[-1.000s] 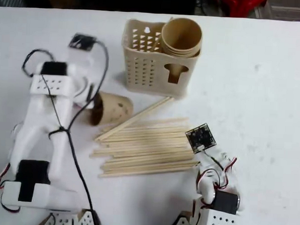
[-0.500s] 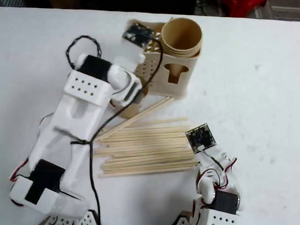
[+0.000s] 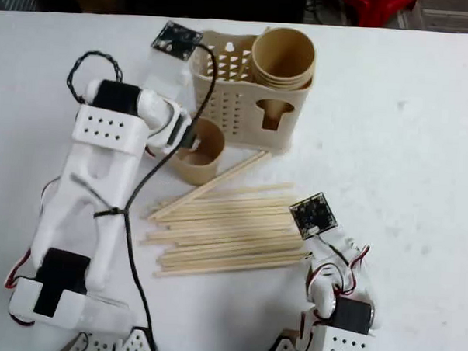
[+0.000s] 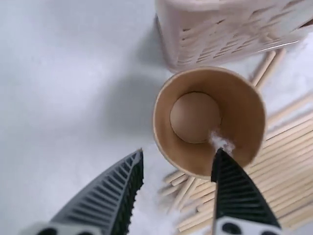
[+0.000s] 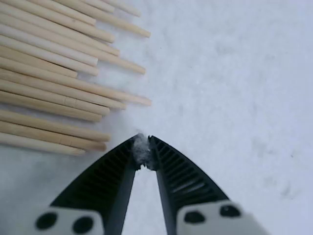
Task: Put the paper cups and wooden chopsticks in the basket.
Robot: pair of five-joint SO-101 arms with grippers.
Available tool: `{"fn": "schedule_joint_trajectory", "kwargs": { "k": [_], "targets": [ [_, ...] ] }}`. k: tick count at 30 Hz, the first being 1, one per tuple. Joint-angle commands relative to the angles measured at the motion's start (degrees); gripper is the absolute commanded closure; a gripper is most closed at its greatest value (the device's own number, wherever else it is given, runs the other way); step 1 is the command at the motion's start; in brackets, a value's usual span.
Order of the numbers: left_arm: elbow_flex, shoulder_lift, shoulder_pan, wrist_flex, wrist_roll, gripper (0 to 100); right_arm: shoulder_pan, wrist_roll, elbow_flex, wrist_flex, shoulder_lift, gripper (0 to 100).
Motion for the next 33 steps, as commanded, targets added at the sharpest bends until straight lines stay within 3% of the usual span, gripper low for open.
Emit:
{"fn": "schedule_joint_trajectory", "kwargs": {
  "k": [1,8,17,28,33],
  "targets": [
    [7.91,-0.84,-0.31,-9.23,0.00,77,-0.57,0.62,0.44,0.22,-0.31,98.1],
    [16.00,-0.84,-1.19,-16.70,2.64,78,-0.57,0.62,0.44,0.22,-0.31,98.1],
    [15.82,-1.54,-1.63,-16.35,2.64,94,-0.57,0.62,0.44,0.31,-0.31,98.1],
    [-22.95,-1.45,-1.89,11.96,5.89,98,-0.48,0.62,0.44,0.31,-0.31,98.1],
    [-45.71,-1.19,1.98,18.73,8.53,98,-0.48,0.62,0.44,0.31,-0.31,98.1]
  ]
}}
